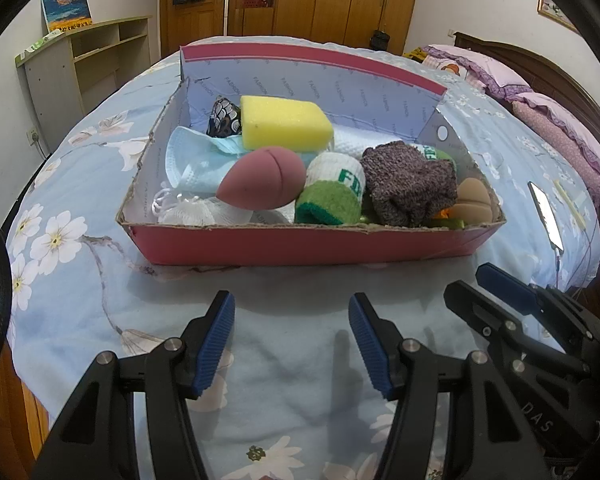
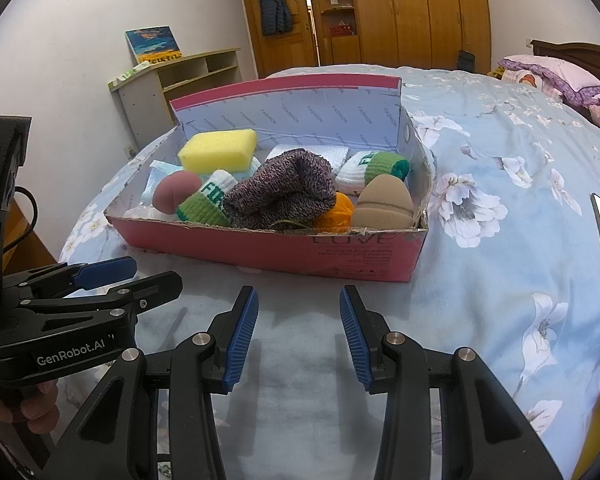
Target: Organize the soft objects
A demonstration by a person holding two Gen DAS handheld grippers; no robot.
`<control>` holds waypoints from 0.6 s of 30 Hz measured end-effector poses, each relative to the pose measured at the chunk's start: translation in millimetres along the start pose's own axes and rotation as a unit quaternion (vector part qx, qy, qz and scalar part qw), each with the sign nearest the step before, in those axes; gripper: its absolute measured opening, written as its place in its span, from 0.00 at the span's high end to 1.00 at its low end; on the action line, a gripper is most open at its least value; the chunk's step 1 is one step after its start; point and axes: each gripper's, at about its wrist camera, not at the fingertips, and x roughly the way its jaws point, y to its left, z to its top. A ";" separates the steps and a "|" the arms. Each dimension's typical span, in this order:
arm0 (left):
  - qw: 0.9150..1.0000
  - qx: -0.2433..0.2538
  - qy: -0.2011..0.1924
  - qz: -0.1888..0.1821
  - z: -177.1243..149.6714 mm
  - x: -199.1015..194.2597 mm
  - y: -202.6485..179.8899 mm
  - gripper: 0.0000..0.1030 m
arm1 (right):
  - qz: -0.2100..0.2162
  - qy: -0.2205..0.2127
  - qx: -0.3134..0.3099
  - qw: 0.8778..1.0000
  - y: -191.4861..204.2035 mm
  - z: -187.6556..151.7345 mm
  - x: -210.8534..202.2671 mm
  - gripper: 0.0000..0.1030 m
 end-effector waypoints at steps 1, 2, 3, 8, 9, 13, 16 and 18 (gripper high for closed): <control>1.000 0.000 0.000 0.000 -0.1 0.0 0.1 0.39 | 0.000 0.000 0.000 1.000 0.0 0.0 0.0 0.58; 1.000 0.000 0.000 0.000 -0.2 0.1 0.1 0.39 | 0.000 0.000 0.000 1.000 0.2 0.1 -0.1 0.58; 1.000 0.000 0.000 0.000 0.1 0.0 0.0 0.39 | 0.000 0.000 0.000 1.000 0.2 0.1 -0.2 0.58; 1.000 -0.001 0.001 0.001 -1.1 0.0 1.0 0.39 | 0.000 0.000 0.000 1.000 0.1 0.2 -0.2 0.58; 1.000 -0.001 0.001 0.001 -1.1 0.0 1.0 0.39 | 0.000 0.000 0.000 1.000 0.1 0.1 -0.1 0.58; 1.000 -0.002 0.002 0.005 -2.7 0.0 3.0 0.39 | 0.000 0.000 0.000 1.000 -0.4 -0.1 -0.2 0.58; 1.000 -0.006 0.003 0.006 -4.8 -0.1 6.9 0.39 | -0.001 0.000 0.000 1.000 -0.7 -0.4 -0.1 0.58; 1.000 -0.008 0.005 0.006 -5.0 -0.2 7.6 0.39 | -0.001 0.000 0.000 1.000 -0.9 -1.0 -0.1 0.58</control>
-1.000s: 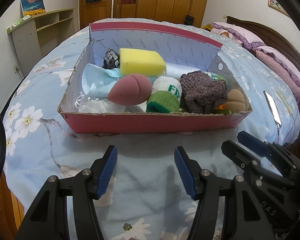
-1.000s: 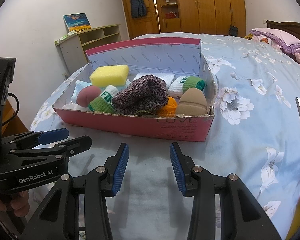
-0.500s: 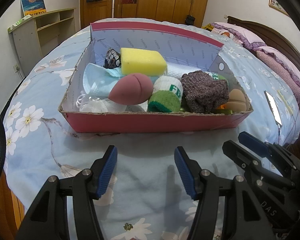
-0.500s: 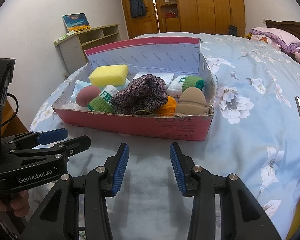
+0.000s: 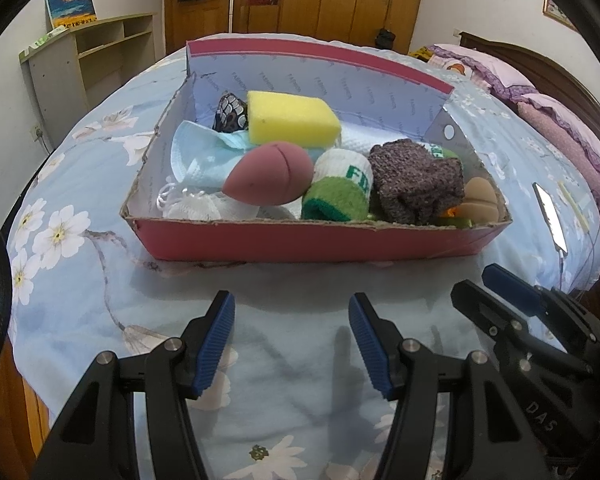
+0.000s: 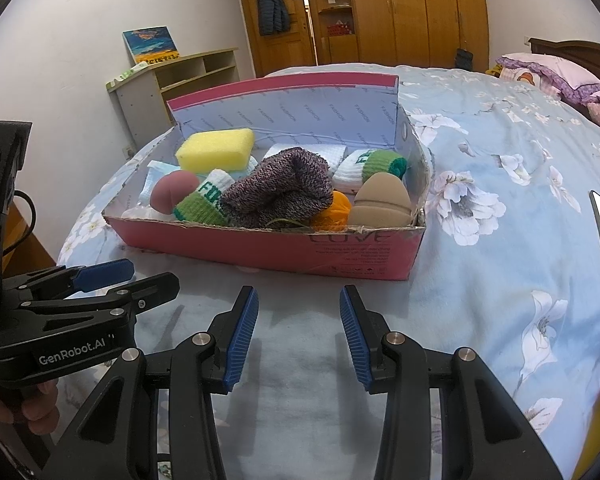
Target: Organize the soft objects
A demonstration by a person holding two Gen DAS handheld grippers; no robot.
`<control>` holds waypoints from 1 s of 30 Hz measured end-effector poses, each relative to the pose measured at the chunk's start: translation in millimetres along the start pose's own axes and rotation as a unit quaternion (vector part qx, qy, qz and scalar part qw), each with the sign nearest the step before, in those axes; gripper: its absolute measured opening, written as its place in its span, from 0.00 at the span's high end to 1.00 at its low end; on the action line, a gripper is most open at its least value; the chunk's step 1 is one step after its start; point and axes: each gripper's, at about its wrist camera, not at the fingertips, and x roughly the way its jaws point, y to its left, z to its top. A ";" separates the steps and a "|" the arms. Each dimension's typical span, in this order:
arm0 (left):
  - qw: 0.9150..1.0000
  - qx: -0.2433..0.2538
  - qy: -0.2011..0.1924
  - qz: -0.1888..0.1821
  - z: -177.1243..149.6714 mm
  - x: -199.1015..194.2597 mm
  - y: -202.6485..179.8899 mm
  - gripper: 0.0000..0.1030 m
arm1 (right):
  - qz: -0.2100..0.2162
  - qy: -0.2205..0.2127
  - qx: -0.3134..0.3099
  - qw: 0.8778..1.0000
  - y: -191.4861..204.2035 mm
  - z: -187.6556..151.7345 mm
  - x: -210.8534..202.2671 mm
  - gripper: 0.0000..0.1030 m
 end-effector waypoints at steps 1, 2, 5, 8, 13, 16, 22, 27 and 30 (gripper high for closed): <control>1.000 -0.001 0.001 0.000 -0.4 0.0 1.1 0.39 | 0.000 0.000 0.000 1.000 -0.1 0.0 0.0 0.58; 1.000 -0.002 0.001 0.001 0.7 0.6 -0.3 0.39 | -0.001 0.000 0.000 1.000 -0.3 -0.2 0.2 0.58; 1.000 -0.003 0.000 0.002 0.1 -0.4 1.1 0.39 | -0.001 0.001 0.000 1.000 -0.5 -0.2 0.4 0.58; 1.000 -0.003 0.000 0.002 -0.3 -1.5 2.5 0.39 | -0.001 0.001 0.000 1.000 -0.5 0.0 0.3 0.58; 1.000 -0.004 0.001 0.003 0.0 -3.4 2.7 0.39 | -0.001 0.001 0.000 1.000 -0.5 0.0 0.2 0.58; 1.000 -0.003 0.000 0.004 -0.1 -4.4 3.6 0.39 | -0.001 0.001 0.000 1.000 -0.5 -0.1 0.2 0.58; 1.000 -0.005 0.003 0.006 1.4 -4.6 3.6 0.39 | -0.001 0.001 0.000 1.000 -0.7 -0.5 -0.4 0.58; 1.000 -0.006 0.005 0.007 3.2 -4.0 3.4 0.39 | -0.001 0.001 0.000 1.000 -0.7 -0.1 -0.2 0.58; 1.000 -0.006 0.005 0.007 3.2 -3.9 3.4 0.39 | -0.001 0.001 0.000 1.000 -0.7 0.1 -0.3 0.58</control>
